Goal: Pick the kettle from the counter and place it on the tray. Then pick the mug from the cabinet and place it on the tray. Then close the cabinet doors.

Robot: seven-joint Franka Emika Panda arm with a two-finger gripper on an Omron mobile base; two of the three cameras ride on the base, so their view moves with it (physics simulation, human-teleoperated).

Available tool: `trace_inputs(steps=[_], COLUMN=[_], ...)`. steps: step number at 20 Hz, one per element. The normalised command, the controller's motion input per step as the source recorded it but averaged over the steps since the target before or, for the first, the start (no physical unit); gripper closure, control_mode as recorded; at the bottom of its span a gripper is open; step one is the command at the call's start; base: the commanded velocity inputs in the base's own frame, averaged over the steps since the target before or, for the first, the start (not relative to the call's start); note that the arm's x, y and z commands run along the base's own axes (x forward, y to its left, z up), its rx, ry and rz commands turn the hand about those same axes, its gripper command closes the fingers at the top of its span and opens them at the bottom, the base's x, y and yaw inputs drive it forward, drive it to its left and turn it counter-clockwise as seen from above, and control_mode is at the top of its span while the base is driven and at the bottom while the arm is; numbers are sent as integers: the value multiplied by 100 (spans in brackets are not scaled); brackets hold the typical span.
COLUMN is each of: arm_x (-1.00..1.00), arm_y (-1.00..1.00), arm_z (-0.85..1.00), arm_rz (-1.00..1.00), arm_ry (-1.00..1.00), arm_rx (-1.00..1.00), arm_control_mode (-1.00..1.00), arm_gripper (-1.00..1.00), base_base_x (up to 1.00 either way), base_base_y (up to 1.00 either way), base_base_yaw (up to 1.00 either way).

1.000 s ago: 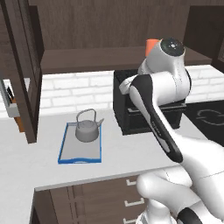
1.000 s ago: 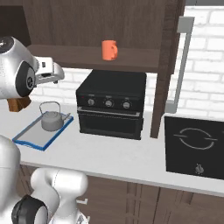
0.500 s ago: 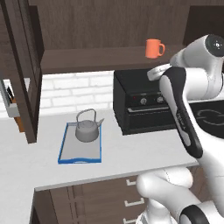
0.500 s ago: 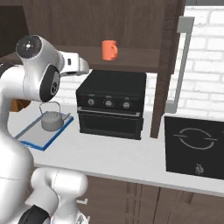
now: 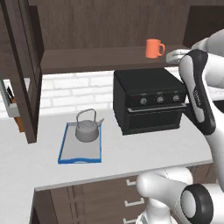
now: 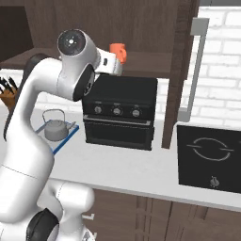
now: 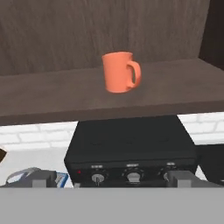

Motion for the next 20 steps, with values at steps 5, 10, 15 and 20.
trace_inputs(steps=[5,10,15,20], arm_x=[24,53,50,65], arm_y=[-55,-18,5,0], arm_z=[23,-3,-16,-8], arm_rz=[1,11,14,10], arm_ry=[-2,-4,-18,-2], arm_rx=[10,1,-4,0], arm_control_mode=[-100,-100,-100,-100], arm_gripper=[-100,-100,-100,-100], base_base_x=[0,0,0,0], base_base_y=[0,0,0,0], base_base_yaw=[0,0,0,0])
